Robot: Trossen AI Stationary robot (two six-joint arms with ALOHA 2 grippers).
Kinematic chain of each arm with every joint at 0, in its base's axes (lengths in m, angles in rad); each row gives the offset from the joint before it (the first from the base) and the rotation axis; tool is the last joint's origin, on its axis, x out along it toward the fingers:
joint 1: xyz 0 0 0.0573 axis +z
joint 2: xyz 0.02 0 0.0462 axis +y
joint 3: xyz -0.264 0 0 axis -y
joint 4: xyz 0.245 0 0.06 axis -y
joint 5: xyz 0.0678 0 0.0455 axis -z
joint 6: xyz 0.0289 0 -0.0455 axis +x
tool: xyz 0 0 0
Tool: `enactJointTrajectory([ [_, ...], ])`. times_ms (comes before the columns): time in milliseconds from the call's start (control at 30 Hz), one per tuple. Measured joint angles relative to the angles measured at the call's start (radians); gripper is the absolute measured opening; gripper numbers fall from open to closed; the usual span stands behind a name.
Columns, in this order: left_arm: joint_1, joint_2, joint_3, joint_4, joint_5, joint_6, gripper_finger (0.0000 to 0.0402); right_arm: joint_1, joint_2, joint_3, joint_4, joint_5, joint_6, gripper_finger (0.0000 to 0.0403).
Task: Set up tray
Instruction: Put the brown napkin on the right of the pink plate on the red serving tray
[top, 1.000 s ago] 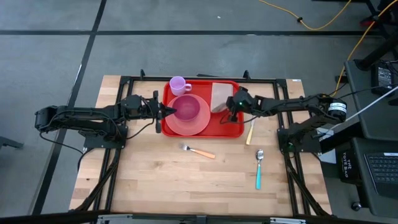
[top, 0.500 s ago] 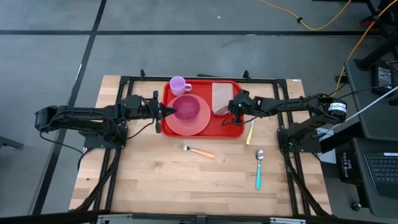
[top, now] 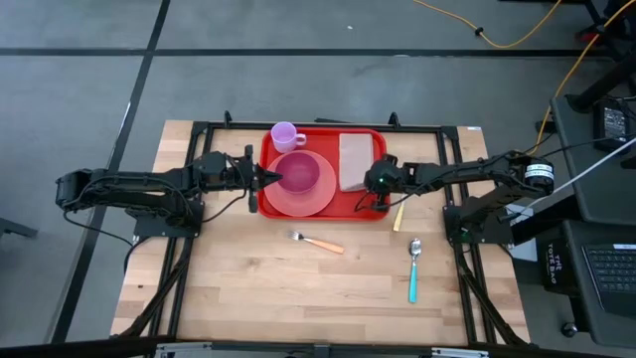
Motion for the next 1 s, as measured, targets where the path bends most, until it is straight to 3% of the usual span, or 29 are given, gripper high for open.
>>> enactJointTrajectory([
  [100, 0.000, 0.000, 0.000, 0.000, 0.000, -0.066, 0.0007, 0.005, 0.000, 0.000, -0.028, -0.028, 0.005, 0.0017],
  [233, 0.000, 0.000, 0.000, 0.000, 0.000, -0.127, 0.0007, 0.006, 0.000, 0.000, -0.036, -0.075, 0.004, 0.0056],
  [400, 0.000, 0.000, 0.000, 0.000, 0.000, -0.114, 0.0004, 0.006, 0.000, 0.000, -0.035, -0.077, -0.003, 0.0097],
  [800, 0.000, 0.000, 0.000, 0.000, 0.000, -0.111, 0.0007, 0.006, 0.000, 0.000, -0.028, -0.077, -0.077, 0.0133],
  [1000, 0.000, 0.000, 0.000, 0.000, 0.000, -0.111, 0.0004, 0.005, 0.000, 0.015, -0.030, -0.117, -0.077, 0.0182],
])
